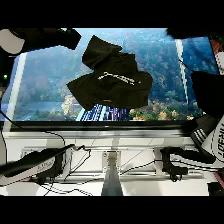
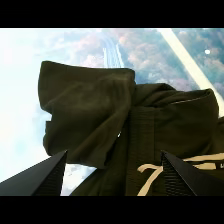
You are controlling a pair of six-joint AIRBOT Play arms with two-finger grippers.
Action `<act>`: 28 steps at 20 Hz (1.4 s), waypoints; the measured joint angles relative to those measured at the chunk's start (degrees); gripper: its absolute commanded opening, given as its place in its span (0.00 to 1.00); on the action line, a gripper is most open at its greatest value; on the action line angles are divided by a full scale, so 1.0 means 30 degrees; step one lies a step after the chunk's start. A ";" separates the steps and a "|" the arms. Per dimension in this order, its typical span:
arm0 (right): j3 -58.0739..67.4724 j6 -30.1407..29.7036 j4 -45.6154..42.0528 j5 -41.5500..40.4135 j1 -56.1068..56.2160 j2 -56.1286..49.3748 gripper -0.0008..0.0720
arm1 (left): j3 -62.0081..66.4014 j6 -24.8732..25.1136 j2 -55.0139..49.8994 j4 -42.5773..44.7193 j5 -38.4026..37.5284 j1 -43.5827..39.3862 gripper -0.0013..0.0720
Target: Fold the clothes and pants, and hang the long-sleeved shirts on hangers.
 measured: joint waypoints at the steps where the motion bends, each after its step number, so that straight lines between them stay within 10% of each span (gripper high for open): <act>1: -0.0583 -0.1202 0.0284 0.0423 0.1129 -0.0051 0.06 | 0.0000 0.0000 0.0036 -0.0087 -0.0124 0.0000 0.85; 4: -0.2521 -0.4138 0.0342 0.1056 0.4546 -0.0131 0.07 | 0.0000 0.0000 0.0554 0.0350 -0.0576 0.0277 0.85; 7: -0.4794 -0.6222 -0.0073 0.0255 0.7788 -0.0386 0.71 | 0.0000 0.0000 0.1676 0.1792 -0.0787 0.1392 0.85; 11: -0.6943 -0.7089 -0.0401 -0.3716 1.1030 -0.1661 0.89 | 0.0000 -0.1005 0.2936 0.3096 -0.1683 0.4240 0.85; 25: -0.3730 -0.0444 -0.5887 -1.0251 1.4491 -0.9304 0.76 | -0.0051 -0.2637 0.1974 0.3213 -0.4218 0.7650 0.85; 28: -0.3002 0.0685 -0.7220 -0.9857 1.3996 -1.0156 0.07 | -0.0051 -0.2645 0.1515 0.3140 -0.4255 0.7679 0.85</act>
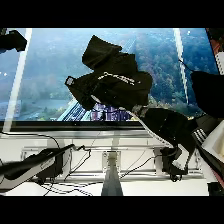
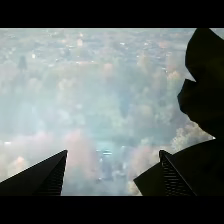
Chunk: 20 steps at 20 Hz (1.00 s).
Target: Fold the clothes and pants, and hang the long-sleeved shirts on hangers.
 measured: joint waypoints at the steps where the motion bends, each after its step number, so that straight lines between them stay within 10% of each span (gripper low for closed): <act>1: 0.0204 0.0313 -0.0284 0.0080 -0.0204 -0.0109 0.06 | 0.0000 0.0000 -0.0182 -0.0015 -0.0007 0.0000 0.85; 4: 0.1457 0.0641 -0.1071 0.0896 -0.0678 -0.0233 0.06 | 0.0000 0.0000 -0.0794 -0.0044 -0.0015 0.0007 0.81; 7: 0.3767 0.0801 -0.2178 0.2878 -0.1443 0.0022 0.05 | -0.0007 0.0000 -0.1304 -0.0058 -0.0379 0.0007 0.24; 10: 0.5887 0.0911 -0.3344 0.5166 -0.3075 0.0962 0.05 | -0.0007 0.0401 -0.1450 -0.0066 -0.1078 0.0022 0.04; 16: 0.7038 0.1596 -0.3191 0.9049 -0.9224 0.4269 0.05 | -0.3555 0.1894 -0.0882 -0.1319 -0.3315 0.0379 0.04; 17: 0.6936 0.1770 -0.2514 0.9464 -1.0426 0.4641 0.06 | -0.5093 0.2200 -0.0648 -0.2215 -0.3381 0.0423 0.12; 19: 0.6623 0.1967 -0.0743 1.0054 -1.2495 0.5064 0.06 | -0.8612 0.2812 -0.0335 -0.4539 -0.2820 0.0452 1.00; 20: 0.6419 0.2040 0.0102 1.0171 -1.3296 0.5195 0.05 | -1.0404 0.3002 -0.0299 -0.5799 -0.2368 0.0466 0.90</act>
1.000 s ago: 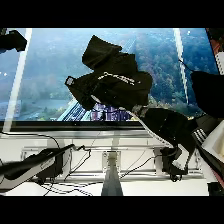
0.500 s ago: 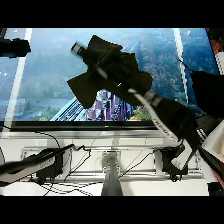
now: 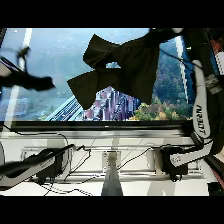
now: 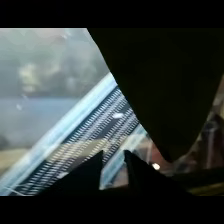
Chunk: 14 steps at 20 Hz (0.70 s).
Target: Fold the clothes and pants, and hang the long-sleeved shirts on hangers.
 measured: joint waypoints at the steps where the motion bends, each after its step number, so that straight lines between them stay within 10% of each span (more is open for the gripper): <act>1: -0.0262 0.0044 0.0882 0.0109 -0.0714 0.0095 0.06 | -0.1545 0.0153 -0.0051 -0.1158 0.0539 0.0015 0.88; 11: -0.2142 0.0124 0.3840 -0.0539 -0.2106 0.0342 0.06 | -0.7235 0.4401 -0.3963 -1.0389 0.2951 -0.0393 0.84; 14: -0.2222 0.0124 0.3942 -0.0758 -0.2113 0.0350 0.06 | -0.7373 0.5421 -0.4728 -1.1227 0.4284 -0.1166 0.07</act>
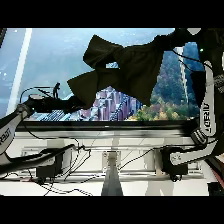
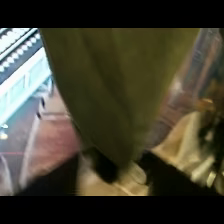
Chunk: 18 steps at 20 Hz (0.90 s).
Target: Fold the clothes and pants, and hang the long-sleeved shirts on hangers.
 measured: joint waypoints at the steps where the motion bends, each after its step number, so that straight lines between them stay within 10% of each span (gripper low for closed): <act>1: -0.0022 0.0000 0.0051 -0.0095 0.0000 0.0000 0.06 | 0.0007 0.0168 -0.0138 -0.0022 0.0459 -0.0219 0.04; 8: 0.0736 0.0015 -0.1180 -0.1384 -0.0364 0.0051 0.06 | 0.5508 0.0219 -0.0386 -0.0750 0.1362 0.0612 0.04; 18: 0.3818 0.2047 -0.2084 -0.2637 -0.5931 0.2477 0.05 | 2.2527 -0.5646 -0.0204 0.5464 0.1093 0.8225 0.04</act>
